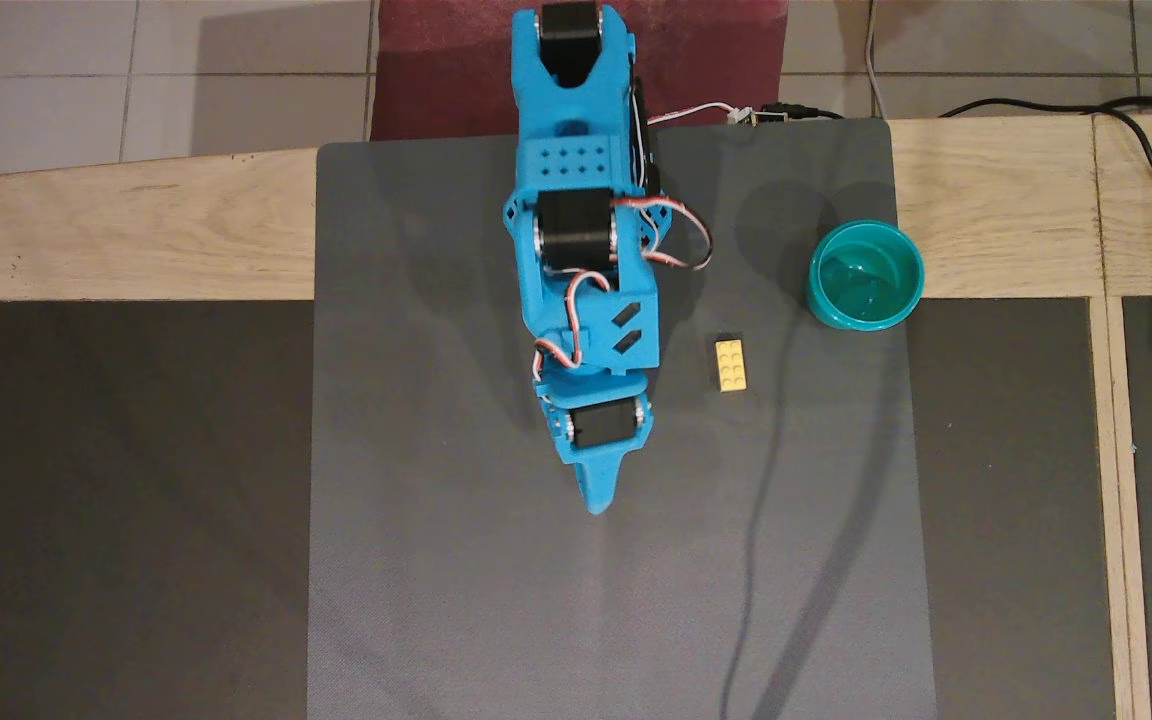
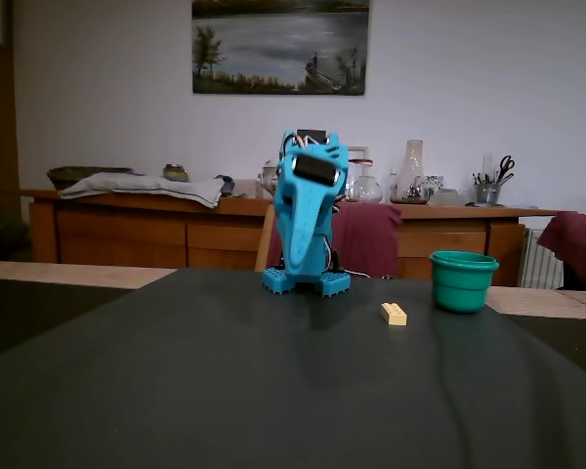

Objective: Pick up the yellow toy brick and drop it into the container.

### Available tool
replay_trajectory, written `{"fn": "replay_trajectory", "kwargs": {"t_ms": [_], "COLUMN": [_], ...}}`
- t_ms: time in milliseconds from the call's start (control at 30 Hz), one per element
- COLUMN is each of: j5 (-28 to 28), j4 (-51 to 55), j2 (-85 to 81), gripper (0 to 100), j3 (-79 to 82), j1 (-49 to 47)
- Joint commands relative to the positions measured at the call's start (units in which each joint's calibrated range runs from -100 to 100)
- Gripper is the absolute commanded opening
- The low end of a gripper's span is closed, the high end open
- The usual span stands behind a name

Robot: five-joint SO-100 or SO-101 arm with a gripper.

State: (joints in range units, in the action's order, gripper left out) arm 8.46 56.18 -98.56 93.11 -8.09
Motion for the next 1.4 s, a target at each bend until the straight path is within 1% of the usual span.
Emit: {"fn": "replay_trajectory", "kwargs": {"t_ms": [0,100,200,233,333,500,633,700,800,867,1033,1167,1300,1367], "j5": [0.84,0.9,0.79,0.79,0.79,0.84,0.9,2.99,8.79,10.72,11.19,11.25,13.86,13.91], "j4": [1.79,7.57,13.43,14.68,15.03,15.21,19.74,22.94,28.27,30.31,30.85,26.76,25.43,23.92], "j2": [0.41,0.41,0.58,0.66,3.53,21.49,36.41,39.11,39.36,38.61,38.27,38.27,38.35,38.35], "gripper": [0,0,0,0,0,0,0,0,0,0,0,0,0,0], "j3": [-5.03,-10.98,-20.37,-23.35,-26.6,-33.09,-40.86,-43.11,-43.29,-43.29,-42.3,-34.09,-31.2,-29.48], "j1": [-1.54,-4.25,-9.97,-12.45,-15.39,-16.09,-18.48,-21.58,-29.24,-31.95,-34.81,-43.24,-43.55,-43.55]}}
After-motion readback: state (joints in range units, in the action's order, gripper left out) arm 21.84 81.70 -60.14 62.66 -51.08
